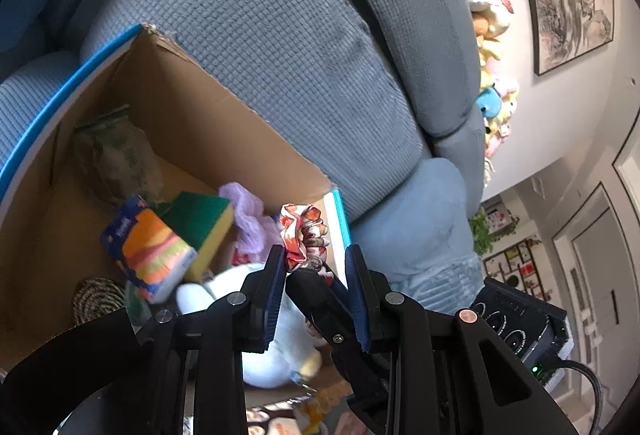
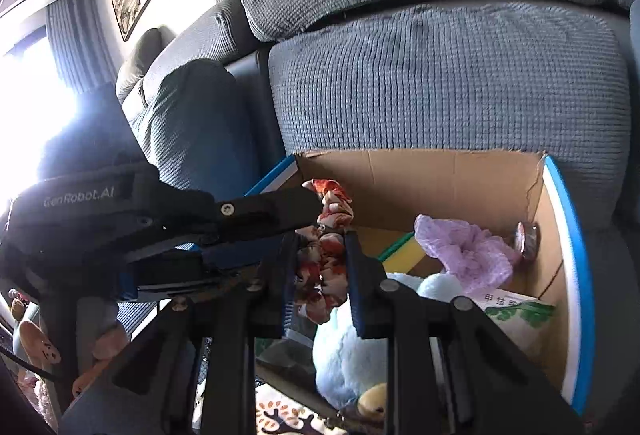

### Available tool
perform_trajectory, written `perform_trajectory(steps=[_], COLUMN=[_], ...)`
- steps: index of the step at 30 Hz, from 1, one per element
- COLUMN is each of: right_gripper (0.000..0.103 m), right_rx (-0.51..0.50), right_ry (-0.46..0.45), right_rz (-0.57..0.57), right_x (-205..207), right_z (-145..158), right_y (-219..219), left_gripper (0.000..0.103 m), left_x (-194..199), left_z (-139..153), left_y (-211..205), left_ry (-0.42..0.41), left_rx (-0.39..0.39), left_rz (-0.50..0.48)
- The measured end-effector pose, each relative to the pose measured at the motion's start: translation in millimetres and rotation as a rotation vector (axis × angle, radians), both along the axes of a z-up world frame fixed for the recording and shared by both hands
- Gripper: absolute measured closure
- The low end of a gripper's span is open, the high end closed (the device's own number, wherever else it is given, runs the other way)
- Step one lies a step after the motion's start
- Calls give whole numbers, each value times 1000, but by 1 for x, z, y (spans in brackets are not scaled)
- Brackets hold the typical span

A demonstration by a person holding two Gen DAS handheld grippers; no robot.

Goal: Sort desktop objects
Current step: 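Carry the scrunchie with both grippers over the blue box, then lower the held scrunchie with both grippers into the blue box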

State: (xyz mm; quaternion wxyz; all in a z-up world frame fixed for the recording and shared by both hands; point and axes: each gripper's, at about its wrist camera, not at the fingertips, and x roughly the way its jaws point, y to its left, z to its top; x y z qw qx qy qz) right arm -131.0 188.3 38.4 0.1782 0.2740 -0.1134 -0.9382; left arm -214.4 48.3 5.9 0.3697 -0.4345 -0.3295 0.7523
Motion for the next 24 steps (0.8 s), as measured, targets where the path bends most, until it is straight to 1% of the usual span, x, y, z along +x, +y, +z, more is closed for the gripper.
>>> perform_trajectory(steps=[4, 9, 19, 20, 21, 22, 23, 24], right_gripper=[80, 80, 77, 76, 76, 76, 75, 71], right_rx=[17, 15, 13, 10, 5, 0, -3, -3], right_ry=[-18, -46, -66, -67, -68, -71, -73, -72], right_rz=[19, 30, 42, 39, 40, 40, 41, 42], right_x=[-4, -7, -5, -4, -4, -5, -5, -4], right_z=[-8, -17, -22, -22, -22, -23, -23, -23], right_y=[-7, -9, -7, -6, -5, -5, -4, -4], left_gripper=[74, 74, 73, 71, 59, 43, 34, 23], left_x=[-2, -2, -1, 0, 0, 1, 2, 3], left_z=[-7, -10, -12, -12, -11, -10, -10, -9], left_y=[-3, -8, -5, -5, -5, -5, -5, -5], left_ry=[0, 9, 8, 13, 16, 22, 27, 31], left_rx=[-35, -50, -54, -43, -33, -25, -15, -8], left_rz=[15, 37, 26, 22, 20, 18, 18, 22])
